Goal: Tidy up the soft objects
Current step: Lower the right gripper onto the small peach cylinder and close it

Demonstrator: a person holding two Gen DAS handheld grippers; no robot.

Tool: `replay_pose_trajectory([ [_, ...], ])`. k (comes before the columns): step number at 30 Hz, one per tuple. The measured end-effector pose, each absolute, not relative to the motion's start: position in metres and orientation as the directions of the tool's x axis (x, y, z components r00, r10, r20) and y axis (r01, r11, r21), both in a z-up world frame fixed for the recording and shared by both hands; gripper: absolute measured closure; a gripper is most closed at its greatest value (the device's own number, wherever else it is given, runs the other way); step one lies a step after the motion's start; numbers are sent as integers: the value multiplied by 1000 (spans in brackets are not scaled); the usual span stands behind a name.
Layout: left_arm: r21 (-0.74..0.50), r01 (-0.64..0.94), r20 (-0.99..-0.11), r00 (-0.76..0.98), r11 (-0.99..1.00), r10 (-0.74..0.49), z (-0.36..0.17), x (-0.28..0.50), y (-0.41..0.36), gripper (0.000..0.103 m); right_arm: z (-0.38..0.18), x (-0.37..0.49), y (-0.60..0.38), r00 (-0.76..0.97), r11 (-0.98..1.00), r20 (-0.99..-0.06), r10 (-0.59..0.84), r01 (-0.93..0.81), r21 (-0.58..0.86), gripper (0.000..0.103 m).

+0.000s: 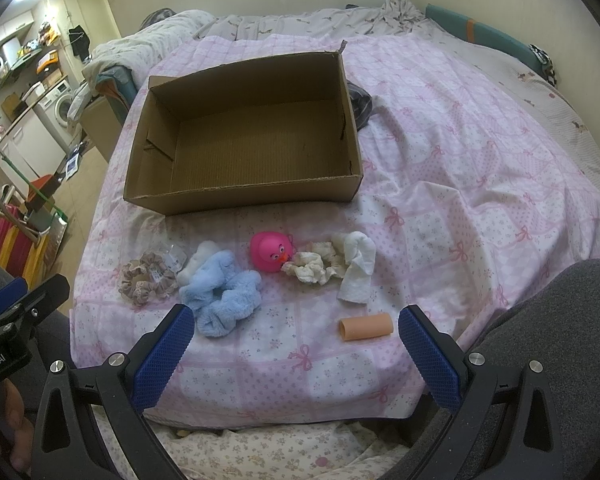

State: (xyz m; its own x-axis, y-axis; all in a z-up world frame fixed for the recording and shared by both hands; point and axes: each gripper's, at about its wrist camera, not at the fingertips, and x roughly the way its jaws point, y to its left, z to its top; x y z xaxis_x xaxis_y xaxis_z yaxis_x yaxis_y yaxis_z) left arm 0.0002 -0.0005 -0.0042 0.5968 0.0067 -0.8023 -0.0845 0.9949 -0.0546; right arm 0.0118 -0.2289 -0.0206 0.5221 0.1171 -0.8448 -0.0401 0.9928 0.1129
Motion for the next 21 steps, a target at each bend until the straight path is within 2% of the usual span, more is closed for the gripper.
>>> replay_pose_trajectory([
  [9, -78, -93, -829, 559, 993, -12, -7, 7, 4, 0, -31, 26, -245, 420, 982, -891, 175, -12, 187, 0],
  [13, -107, -110, -855, 518, 988, -35, -9, 17, 11, 0, -29, 41, -253, 369, 987, -916, 158, -44, 153, 0],
  [21, -108, -125, -850, 526, 986, -26, -4, 34, 15, 0, -50, 86, -278, 134, 979, -971, 197, -76, 189, 0],
])
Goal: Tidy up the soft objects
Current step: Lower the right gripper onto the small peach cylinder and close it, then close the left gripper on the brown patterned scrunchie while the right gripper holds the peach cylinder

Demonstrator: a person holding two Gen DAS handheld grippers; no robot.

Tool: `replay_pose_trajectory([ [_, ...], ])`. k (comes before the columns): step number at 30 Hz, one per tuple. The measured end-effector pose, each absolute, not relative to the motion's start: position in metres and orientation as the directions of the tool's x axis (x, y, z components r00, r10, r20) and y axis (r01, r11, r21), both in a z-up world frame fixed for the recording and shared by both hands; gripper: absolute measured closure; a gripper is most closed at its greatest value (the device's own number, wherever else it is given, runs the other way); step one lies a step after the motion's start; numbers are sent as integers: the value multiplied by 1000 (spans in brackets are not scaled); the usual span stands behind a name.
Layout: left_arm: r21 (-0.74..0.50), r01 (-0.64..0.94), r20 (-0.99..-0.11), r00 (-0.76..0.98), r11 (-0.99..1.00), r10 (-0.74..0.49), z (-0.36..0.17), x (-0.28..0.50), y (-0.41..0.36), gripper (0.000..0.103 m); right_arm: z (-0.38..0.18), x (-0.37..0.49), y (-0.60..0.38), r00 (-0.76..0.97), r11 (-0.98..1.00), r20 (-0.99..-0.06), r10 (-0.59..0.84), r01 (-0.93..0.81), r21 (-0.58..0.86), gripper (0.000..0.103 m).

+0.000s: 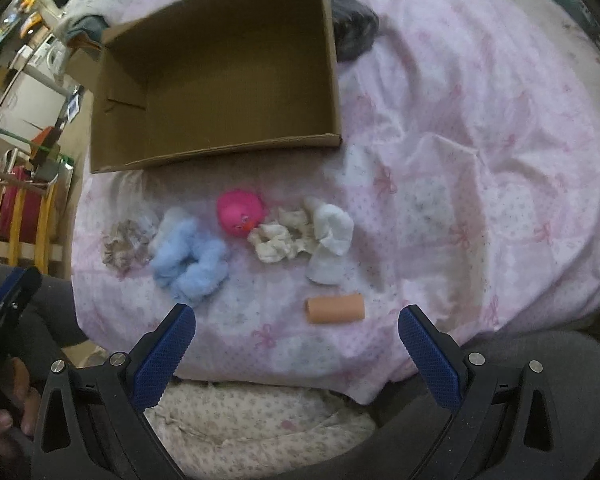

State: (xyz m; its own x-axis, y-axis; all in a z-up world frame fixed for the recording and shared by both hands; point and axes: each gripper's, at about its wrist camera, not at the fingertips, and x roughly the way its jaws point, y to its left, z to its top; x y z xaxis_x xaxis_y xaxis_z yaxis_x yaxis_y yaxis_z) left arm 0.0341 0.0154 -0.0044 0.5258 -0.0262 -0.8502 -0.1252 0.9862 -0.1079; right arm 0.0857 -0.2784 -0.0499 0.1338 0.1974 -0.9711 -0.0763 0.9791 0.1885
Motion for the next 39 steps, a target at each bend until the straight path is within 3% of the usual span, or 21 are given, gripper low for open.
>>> replay_pose_trajectory([
  [2, -118, -126, -857, 513, 985, -37, -8, 37, 17, 0, -61, 93, -283, 86, 980, -976, 198, -48, 195, 3],
  [5, -136, -139, -863, 503, 981, -48, -11, 42, 22, 0, -88, 101, -288, -23, 974, -974, 225, 16, 225, 23],
  [11, -170, -158, -871, 485, 973, -74, -16, 46, 28, 0, -129, 106, -267, -112, 993, -987, 119, -9, 120, 28],
  [17, -184, -182, -881, 467, 966, -79, -19, 46, 37, 0, -162, 100, -258, -174, 997, -983, 64, -35, 72, 41],
  [19, -187, -189, -882, 464, 964, -80, -20, 47, 38, 0, -163, 99, -257, -170, 997, -984, 60, -37, 68, 51],
  [20, -190, -189, -881, 465, 964, -82, -20, 47, 38, 0, -162, 97, -258, -167, 998, -985, 49, -38, 56, 63],
  [22, -189, -184, -879, 470, 965, -83, -19, 46, 37, 0, -156, 97, -259, -161, 998, -986, 45, -40, 53, 69],
  [26, -179, -175, -878, 472, 968, -77, -19, 44, 36, 0, -143, 90, -265, -132, 998, -991, 28, -57, 36, 91],
  [39, -113, -212, -909, 416, 971, -14, -27, 48, 41, 0, -34, 61, -256, 97, 975, -983, 158, -171, 140, 93],
])
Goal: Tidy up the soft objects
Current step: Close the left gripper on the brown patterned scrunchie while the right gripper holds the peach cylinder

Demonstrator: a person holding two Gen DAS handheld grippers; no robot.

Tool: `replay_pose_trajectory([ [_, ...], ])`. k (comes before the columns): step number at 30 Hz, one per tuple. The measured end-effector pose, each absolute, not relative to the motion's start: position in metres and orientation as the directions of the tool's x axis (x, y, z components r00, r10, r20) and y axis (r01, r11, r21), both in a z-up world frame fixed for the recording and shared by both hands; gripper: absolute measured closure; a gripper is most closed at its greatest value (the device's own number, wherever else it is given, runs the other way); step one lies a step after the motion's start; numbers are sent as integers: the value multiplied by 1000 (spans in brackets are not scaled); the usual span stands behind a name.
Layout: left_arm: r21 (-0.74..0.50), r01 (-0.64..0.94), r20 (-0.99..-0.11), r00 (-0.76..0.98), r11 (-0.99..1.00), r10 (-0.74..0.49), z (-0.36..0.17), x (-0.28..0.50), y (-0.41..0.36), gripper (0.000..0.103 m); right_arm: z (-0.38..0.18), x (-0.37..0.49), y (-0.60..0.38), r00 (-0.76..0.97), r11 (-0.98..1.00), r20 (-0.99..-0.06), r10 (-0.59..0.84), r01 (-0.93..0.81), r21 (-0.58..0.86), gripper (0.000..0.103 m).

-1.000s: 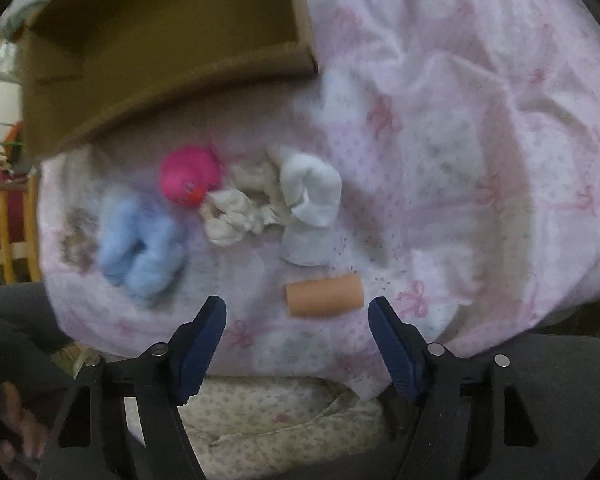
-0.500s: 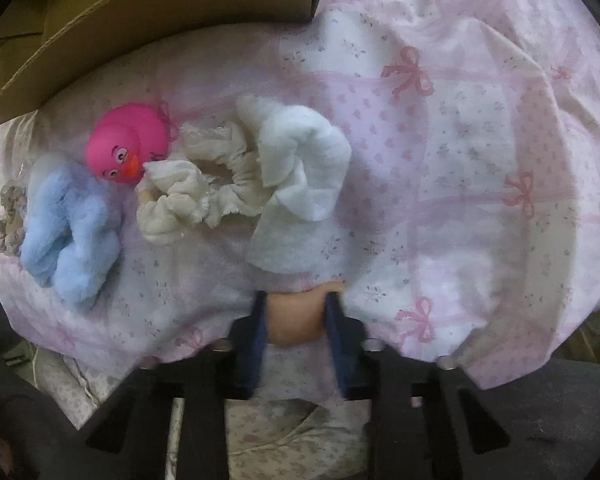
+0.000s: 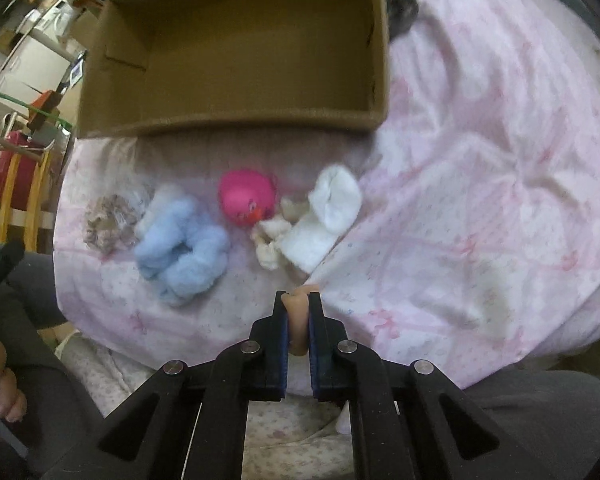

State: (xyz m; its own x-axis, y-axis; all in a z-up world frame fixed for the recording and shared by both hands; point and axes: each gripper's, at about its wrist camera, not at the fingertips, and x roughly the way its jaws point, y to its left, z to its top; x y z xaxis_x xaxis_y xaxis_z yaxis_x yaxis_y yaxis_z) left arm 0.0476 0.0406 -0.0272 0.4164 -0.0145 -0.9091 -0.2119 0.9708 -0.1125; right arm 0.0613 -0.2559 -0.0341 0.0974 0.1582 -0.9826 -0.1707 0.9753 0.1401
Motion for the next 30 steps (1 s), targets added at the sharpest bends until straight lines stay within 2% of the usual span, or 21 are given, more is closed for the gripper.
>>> replay_pose_trajectory([
  [6, -101, -199, -913, 408, 975, -11, -28, 51, 35, 0, -57, 75, -285, 54, 987, -995, 81, -142, 72, 93],
  [12, -96, -204, -917, 398, 974, -6, -24, 58, 42, 0, -21, 74, -302, 126, 963, -960, 248, -135, 231, 93],
  [17, -98, -190, -917, 399, 977, -14, -17, 74, 52, 0, -2, 77, -282, 228, 913, -887, 401, -180, 366, 93],
  [19, -108, -163, -930, 364, 981, -42, -22, 86, 52, 7, 3, 78, -276, 268, 891, -852, 450, -203, 406, 93],
  [21, -114, -156, -941, 333, 981, -57, -28, 94, 52, 26, 9, 78, -269, 305, 876, -822, 480, -216, 431, 93],
  [22, -118, -155, -948, 312, 981, -65, -33, 100, 52, 29, 8, 80, -263, 318, 870, -810, 492, -219, 442, 93],
  [30, -148, -206, -980, 165, 967, -115, -82, 117, 40, 29, -24, 80, -259, 328, 848, -783, 529, -183, 497, 93],
])
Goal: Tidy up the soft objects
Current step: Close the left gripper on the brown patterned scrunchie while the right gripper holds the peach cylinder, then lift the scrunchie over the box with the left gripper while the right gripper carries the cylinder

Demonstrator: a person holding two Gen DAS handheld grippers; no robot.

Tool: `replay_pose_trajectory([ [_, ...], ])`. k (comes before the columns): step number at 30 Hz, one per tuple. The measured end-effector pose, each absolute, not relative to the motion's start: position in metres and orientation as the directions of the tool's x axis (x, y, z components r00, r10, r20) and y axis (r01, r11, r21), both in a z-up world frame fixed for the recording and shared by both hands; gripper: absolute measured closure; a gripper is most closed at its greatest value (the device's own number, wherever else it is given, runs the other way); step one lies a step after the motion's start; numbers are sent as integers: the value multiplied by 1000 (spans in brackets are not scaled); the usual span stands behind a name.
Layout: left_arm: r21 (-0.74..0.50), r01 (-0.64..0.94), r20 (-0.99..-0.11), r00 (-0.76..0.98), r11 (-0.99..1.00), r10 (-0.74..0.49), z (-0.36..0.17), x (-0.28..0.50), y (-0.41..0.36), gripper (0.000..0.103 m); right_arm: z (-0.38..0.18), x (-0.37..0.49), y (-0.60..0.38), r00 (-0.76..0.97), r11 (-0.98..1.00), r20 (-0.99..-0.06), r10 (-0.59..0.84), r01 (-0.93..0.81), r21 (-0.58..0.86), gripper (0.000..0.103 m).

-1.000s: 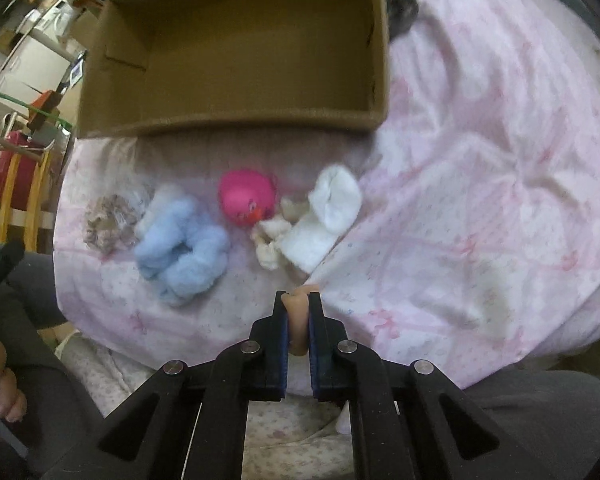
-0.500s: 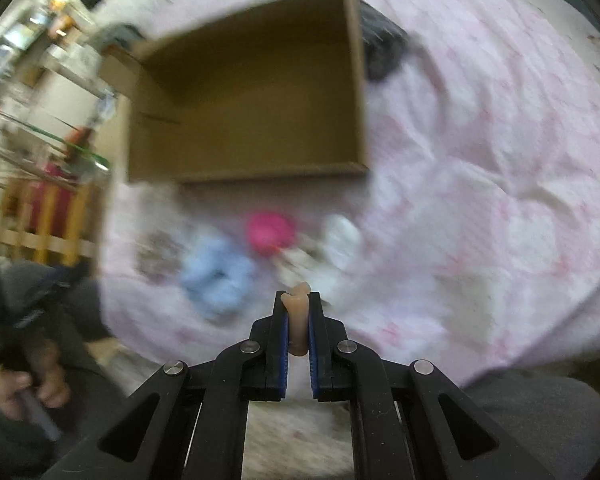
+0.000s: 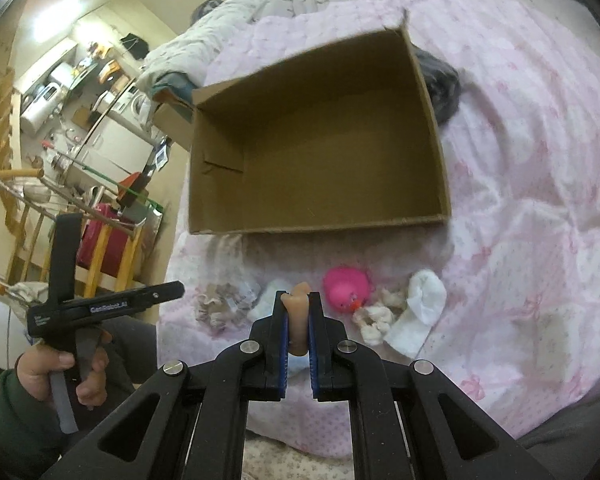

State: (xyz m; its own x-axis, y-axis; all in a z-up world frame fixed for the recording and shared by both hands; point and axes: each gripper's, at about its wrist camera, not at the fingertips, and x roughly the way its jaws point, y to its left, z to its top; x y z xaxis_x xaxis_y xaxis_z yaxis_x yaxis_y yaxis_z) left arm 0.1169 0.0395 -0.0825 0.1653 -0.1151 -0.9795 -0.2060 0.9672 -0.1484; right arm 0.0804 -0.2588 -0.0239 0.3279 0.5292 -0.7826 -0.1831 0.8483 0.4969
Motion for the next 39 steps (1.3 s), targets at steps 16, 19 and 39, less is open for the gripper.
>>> replay_pose_trajectory([
  [16, -145, -269, -989, 32, 952, -141, -135, 133, 22, 78, -33, 84, -255, 338, 830, -759, 556, -177, 529, 93],
  [19, -135, -254, -991, 24, 958, -133, -138, 132, 21, 95, -34, 85, -253, 335, 829, -759, 558, -176, 531, 93],
  [39, -119, -161, -930, 363, 980, -53, -36, 98, 35, 96, -33, 84, -252, 345, 832, -758, 553, -188, 522, 93],
])
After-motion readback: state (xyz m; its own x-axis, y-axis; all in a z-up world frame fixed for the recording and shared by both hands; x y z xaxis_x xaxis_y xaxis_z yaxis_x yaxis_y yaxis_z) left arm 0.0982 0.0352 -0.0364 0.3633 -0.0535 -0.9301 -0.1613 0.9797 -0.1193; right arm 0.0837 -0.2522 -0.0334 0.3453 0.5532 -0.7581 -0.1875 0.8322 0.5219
